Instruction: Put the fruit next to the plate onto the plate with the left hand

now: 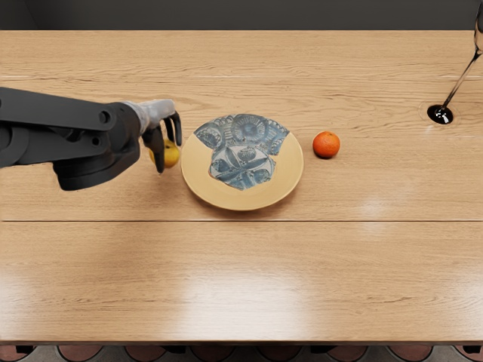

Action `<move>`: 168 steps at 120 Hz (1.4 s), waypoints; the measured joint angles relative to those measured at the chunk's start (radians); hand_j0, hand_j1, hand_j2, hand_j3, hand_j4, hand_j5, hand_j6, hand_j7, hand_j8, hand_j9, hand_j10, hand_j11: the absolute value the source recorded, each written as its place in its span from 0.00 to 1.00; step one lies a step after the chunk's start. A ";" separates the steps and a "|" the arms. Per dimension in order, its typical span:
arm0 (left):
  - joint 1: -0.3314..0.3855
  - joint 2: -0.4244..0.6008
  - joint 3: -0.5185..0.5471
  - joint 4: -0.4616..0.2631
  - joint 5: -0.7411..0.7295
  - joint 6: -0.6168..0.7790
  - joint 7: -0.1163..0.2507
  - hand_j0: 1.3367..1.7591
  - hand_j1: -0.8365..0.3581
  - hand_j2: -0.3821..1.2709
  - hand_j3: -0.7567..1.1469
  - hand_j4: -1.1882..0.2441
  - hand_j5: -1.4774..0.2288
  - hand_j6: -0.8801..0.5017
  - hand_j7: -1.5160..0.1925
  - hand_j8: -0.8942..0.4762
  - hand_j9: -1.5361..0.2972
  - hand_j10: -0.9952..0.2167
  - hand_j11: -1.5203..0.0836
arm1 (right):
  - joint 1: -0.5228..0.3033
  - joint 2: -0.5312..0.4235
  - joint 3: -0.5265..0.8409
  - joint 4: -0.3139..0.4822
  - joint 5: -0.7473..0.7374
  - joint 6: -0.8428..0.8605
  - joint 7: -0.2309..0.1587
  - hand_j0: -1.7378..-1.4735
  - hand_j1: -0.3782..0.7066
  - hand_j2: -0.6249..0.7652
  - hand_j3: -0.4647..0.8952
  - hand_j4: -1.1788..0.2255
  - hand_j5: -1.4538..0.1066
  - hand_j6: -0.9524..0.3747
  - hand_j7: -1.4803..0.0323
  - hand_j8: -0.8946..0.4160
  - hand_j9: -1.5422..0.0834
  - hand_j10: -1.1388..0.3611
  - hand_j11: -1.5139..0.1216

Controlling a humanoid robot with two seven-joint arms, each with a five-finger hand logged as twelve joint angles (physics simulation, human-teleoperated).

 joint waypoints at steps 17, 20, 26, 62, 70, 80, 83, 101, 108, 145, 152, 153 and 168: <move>-0.007 -0.023 -0.031 0.000 -0.019 -0.002 0.000 0.76 0.33 0.70 0.40 0.29 0.21 0.34 0.26 0.33 0.26 0.16 0.29 | 0.000 0.000 0.000 0.000 0.000 0.000 0.000 0.30 0.03 0.45 0.34 0.84 0.93 0.72 0.98 0.68 0.95 0.76 0.93; -0.008 -0.028 -0.036 0.000 -0.022 -0.002 0.000 0.76 0.32 0.71 0.40 0.29 0.21 0.33 0.26 0.34 0.26 0.16 0.29 | 0.000 0.000 0.000 0.000 0.000 0.000 0.000 0.30 0.03 0.45 0.34 0.84 0.93 0.72 0.98 0.68 0.95 0.76 0.93; -0.008 -0.036 -0.048 0.001 -0.026 -0.001 0.000 0.76 0.33 0.70 0.40 0.28 0.22 0.33 0.26 0.31 0.26 0.16 0.29 | 0.000 0.000 0.000 0.000 0.000 0.000 0.000 0.30 0.03 0.45 0.34 0.84 0.93 0.72 0.98 0.68 0.95 0.76 0.93; -0.006 -0.057 -0.084 0.003 -0.056 -0.007 -0.001 0.76 0.38 0.57 0.40 0.34 0.28 0.31 0.32 0.31 0.32 0.23 0.35 | 0.000 0.000 0.000 0.000 0.000 0.000 0.000 0.30 0.03 0.45 0.34 0.84 0.93 0.72 0.98 0.68 0.95 0.76 0.93; -0.005 -0.058 -0.086 0.004 -0.061 -0.007 -0.001 0.76 0.44 0.49 0.40 0.40 0.36 0.32 0.39 0.33 0.38 0.30 0.43 | 0.000 0.000 0.000 0.000 0.000 0.000 0.000 0.30 0.03 0.45 0.34 0.84 0.93 0.72 0.98 0.68 0.95 0.76 0.93; -0.002 -0.061 -0.093 0.006 -0.066 -0.006 0.000 0.76 0.54 0.41 0.40 0.48 0.47 0.37 0.49 0.37 0.48 0.40 0.53 | 0.000 0.000 0.000 0.000 0.000 0.000 0.000 0.30 0.03 0.45 0.34 0.84 0.93 0.72 0.98 0.68 0.95 0.76 0.93; -0.002 -0.063 -0.095 0.007 -0.067 -0.006 0.000 0.76 0.57 0.40 0.40 0.51 0.50 0.38 0.52 0.39 0.50 0.44 0.56 | 0.000 0.000 0.000 0.000 0.000 0.000 0.000 0.30 0.03 0.45 0.34 0.84 0.93 0.72 0.98 0.68 0.95 0.76 0.93; -0.002 -0.063 -0.105 0.013 -0.081 -0.006 0.000 0.76 0.74 0.32 0.40 0.64 0.65 0.48 0.68 0.49 0.64 0.60 0.73 | 0.000 0.000 0.000 0.000 0.000 0.000 0.000 0.30 0.03 0.45 0.34 0.84 0.93 0.72 0.98 0.68 0.95 0.76 0.93; -0.002 -0.058 -0.112 0.015 -0.093 -0.006 0.000 0.76 0.79 0.30 0.40 0.68 0.70 0.51 0.72 0.52 0.68 0.64 0.77 | 0.000 0.000 0.000 0.000 0.000 0.000 0.000 0.30 0.03 0.45 0.34 0.84 0.93 0.72 0.98 0.68 0.95 0.76 0.93; 0.006 0.107 -0.241 0.028 -0.252 -0.187 0.000 0.76 0.93 0.25 0.40 0.78 0.81 0.59 0.83 0.61 0.79 0.76 0.89 | 0.000 0.000 0.000 0.000 0.000 0.000 0.000 0.30 0.03 0.45 0.34 0.84 0.93 0.72 0.98 0.68 0.95 0.76 0.93; 0.008 0.161 -0.270 0.029 -0.293 -0.263 -0.009 0.76 0.94 0.25 0.40 0.79 0.82 0.60 0.84 0.61 0.80 0.77 0.90 | 0.000 0.000 0.000 0.000 0.000 0.000 0.000 0.30 0.03 0.45 0.34 0.84 0.93 0.72 0.98 0.68 0.95 0.76 0.93; 0.009 0.165 -0.273 0.029 -0.298 -0.274 -0.010 0.76 0.94 0.24 0.40 0.79 0.82 0.60 0.84 0.61 0.80 0.77 0.90 | 0.000 0.000 0.000 0.000 0.000 0.000 0.000 0.30 0.03 0.45 0.34 0.84 0.93 0.72 0.98 0.68 0.95 0.76 0.93; 0.010 0.206 -0.317 0.029 -0.366 -0.419 -0.053 0.76 0.95 0.24 0.40 0.80 0.83 0.61 0.85 0.62 0.81 0.78 0.91 | 0.000 0.000 0.000 0.000 0.000 0.000 0.000 0.30 0.03 0.45 0.34 0.84 0.93 0.72 0.98 0.68 0.95 0.76 0.93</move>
